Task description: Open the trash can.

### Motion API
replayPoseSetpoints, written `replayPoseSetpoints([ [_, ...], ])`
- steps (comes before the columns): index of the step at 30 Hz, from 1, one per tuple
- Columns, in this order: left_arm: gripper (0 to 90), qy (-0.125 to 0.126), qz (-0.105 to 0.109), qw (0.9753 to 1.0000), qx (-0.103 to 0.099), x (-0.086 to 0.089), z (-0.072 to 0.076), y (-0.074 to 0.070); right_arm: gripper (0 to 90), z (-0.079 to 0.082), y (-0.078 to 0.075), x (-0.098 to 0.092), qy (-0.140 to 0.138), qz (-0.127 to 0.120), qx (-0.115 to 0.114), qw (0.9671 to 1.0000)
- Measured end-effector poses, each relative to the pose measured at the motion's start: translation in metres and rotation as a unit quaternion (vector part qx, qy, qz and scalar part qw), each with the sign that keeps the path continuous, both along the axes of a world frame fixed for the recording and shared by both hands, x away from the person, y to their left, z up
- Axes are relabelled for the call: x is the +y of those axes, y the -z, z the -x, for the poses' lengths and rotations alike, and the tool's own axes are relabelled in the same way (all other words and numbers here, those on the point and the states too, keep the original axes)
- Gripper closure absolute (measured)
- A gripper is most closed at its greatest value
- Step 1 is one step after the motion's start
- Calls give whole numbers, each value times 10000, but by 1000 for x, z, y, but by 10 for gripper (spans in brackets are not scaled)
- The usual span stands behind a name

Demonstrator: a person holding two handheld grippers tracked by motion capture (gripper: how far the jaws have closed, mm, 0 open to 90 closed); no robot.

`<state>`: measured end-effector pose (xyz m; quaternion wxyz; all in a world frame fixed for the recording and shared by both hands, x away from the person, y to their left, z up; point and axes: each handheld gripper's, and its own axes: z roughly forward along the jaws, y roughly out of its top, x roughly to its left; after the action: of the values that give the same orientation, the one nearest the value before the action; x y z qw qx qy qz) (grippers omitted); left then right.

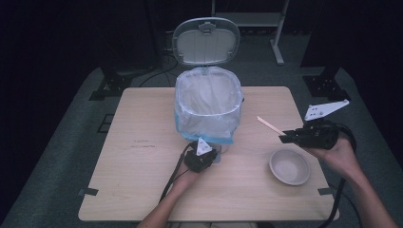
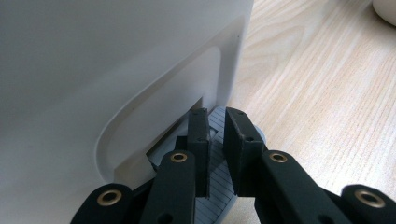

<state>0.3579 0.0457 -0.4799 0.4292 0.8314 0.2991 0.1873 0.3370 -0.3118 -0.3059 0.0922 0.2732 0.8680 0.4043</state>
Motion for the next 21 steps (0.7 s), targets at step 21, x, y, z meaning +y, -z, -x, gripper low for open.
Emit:
replayPoseSetpoints([
  [21,810,1,-13,10000,13,0,0,0,790,-7,-36,15,-113,-45,-97,9999],
])
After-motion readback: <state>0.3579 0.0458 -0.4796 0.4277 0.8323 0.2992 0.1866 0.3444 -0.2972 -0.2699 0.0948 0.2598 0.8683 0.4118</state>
